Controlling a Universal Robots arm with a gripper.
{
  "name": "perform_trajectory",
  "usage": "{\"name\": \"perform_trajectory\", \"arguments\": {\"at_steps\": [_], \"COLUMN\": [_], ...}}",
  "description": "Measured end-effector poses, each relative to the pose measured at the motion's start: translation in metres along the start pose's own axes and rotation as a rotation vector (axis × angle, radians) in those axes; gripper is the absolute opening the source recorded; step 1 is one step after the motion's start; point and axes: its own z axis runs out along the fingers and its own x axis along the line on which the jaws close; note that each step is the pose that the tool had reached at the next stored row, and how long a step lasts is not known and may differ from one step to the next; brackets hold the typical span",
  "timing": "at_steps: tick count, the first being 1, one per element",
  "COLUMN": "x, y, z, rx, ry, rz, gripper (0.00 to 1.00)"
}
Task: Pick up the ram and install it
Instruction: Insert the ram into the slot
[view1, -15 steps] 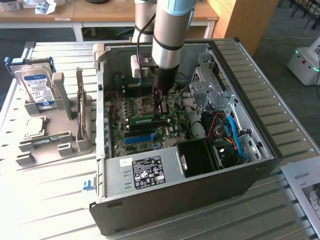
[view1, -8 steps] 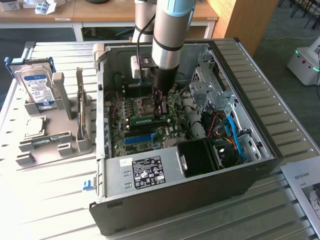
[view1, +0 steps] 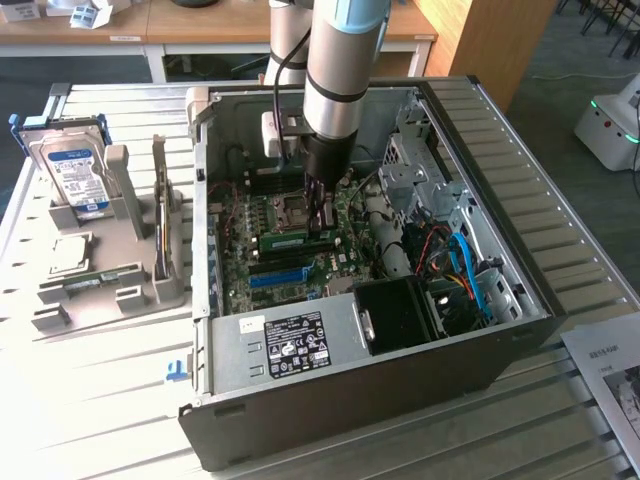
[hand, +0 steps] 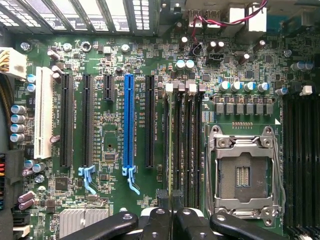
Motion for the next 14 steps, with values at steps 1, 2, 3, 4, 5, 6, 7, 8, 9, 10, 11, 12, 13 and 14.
{"name": "perform_trajectory", "arguments": {"at_steps": [1,2,3,4,5,6,7,8,9,10,11,12,13,14], "x": [-0.0008,-0.0008,-0.0008,-0.0008,-0.0008,-0.0007,-0.0007,-0.0007,-0.0007,-0.0007,-0.0007,-0.0007,-0.0007,-0.0007], "y": [0.0000,0.0000,0.0000,0.0000,0.0000,0.0000,0.0000,0.0000,0.0000,0.0000,0.0000,0.0000,-0.0001,-0.0001], "z": [0.0000,0.0001,0.0001,0.0004,0.0007,0.0009,0.0010,0.0012,0.0014,0.0016,0.0018,0.0020,0.0021,0.0023], "rx": [0.0000,0.0000,-0.0001,0.0000,0.0000,-0.0001,0.0000,-0.0001,0.0000,0.0000,0.0000,0.0000,0.0000,0.0000], "ry": [0.0000,0.0000,0.0001,-0.0001,0.0001,0.0001,0.0000,0.0001,0.0000,0.0001,-0.0001,0.0000,0.0000,0.0000], "rz": [0.000,0.000,0.000,0.000,0.000,0.000,0.000,0.000,0.000,0.000,0.000,0.000,0.000,0.000], "gripper": [0.12,0.12,0.12,0.12,0.12,0.12,0.12,0.12,0.12,0.12,0.12,0.12,0.12,0.12]}}
